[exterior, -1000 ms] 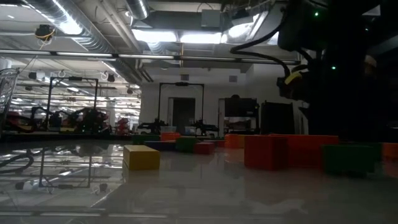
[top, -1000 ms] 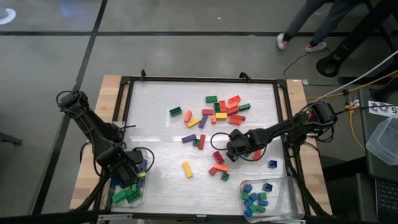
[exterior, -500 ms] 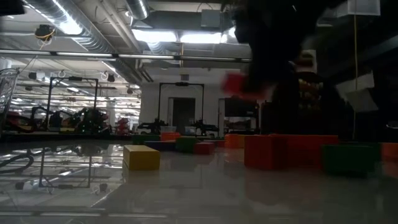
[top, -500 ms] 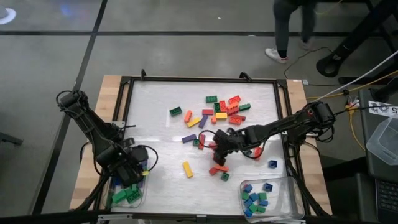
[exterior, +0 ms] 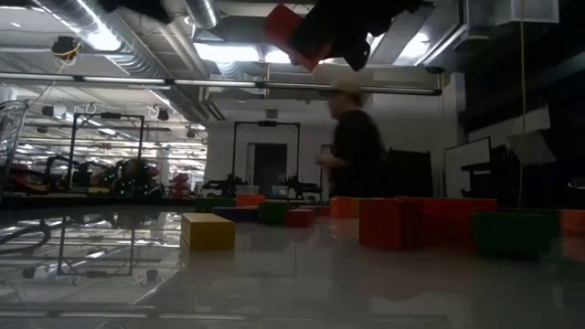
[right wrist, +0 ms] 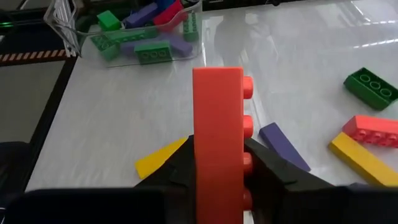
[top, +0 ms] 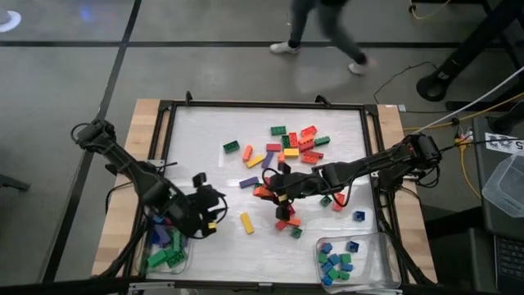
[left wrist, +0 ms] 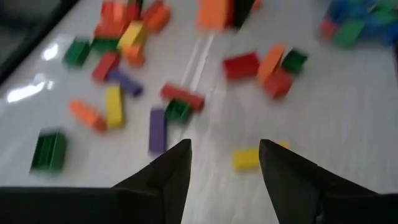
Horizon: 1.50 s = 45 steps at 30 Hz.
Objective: Sort blocks by size
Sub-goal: Put the large orange game piece into the left transparent bin
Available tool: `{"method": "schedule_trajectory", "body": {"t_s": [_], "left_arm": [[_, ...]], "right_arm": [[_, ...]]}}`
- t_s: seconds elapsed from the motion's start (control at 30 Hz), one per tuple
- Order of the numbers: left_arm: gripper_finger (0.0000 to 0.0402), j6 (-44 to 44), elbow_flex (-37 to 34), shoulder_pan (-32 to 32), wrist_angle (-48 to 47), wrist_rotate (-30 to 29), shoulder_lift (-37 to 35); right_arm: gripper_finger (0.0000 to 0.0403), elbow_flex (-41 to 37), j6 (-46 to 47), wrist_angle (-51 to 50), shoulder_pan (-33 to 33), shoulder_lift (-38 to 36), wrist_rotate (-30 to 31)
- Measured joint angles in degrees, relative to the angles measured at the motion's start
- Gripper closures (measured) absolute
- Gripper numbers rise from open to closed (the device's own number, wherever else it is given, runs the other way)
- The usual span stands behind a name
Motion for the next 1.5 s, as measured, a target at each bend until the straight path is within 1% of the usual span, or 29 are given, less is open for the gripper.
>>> {"method": "schedule_trajectory", "body": {"t_s": [0.1,0.2,0.43,0.57,0.73,0.9,1.07,1.23,1.5], "left_arm": [[0.0226,7.7,0.0,2.3,6.3,0.0,0.0],[0.0226,13.4,0.0,4.3,10.6,0.3,0.0],[0.0226,23.3,0.0,7.6,17.9,6.1,0.0],[0.0223,27.6,0.0,8.1,20.7,7.4,0.0],[0.0197,26.6,0.0,9.4,21.7,7.5,0.1],[0.017,24.4,0.0,11.0,22.8,7.5,2.3],[0.0167,28.2,0.0,12.1,23.4,7.7,5.9],[0.0167,31.1,0.0,12.5,23.4,7.9,7.6],[0.0166,29.1,0.0,13.7,25.7,8.0,7.8]], "right_arm": [[0.031,0.0,-1.3,0.0,0.0,0.0,-0.5],[0.031,0.0,-2.5,0.8,0.0,0.0,-1.9],[0.0308,0.0,-9.7,3.2,0.0,0.0,-3.8],[0.0308,0.0,-11.7,4.3,0.0,0.0,-3.8],[0.0307,0.0,-13.2,5.2,0.0,0.0,-3.8],[0.0307,0.0,-13.3,5.2,0.0,0.0,-3.8],[0.0306,0.0,-13.3,5.8,0.0,0.0,-3.8],[0.0306,0.0,-13.3,5.7,0.0,0.0,-3.8],[0.0306,0.0,-13.3,5.5,0.0,-0.2,-3.8]]}}
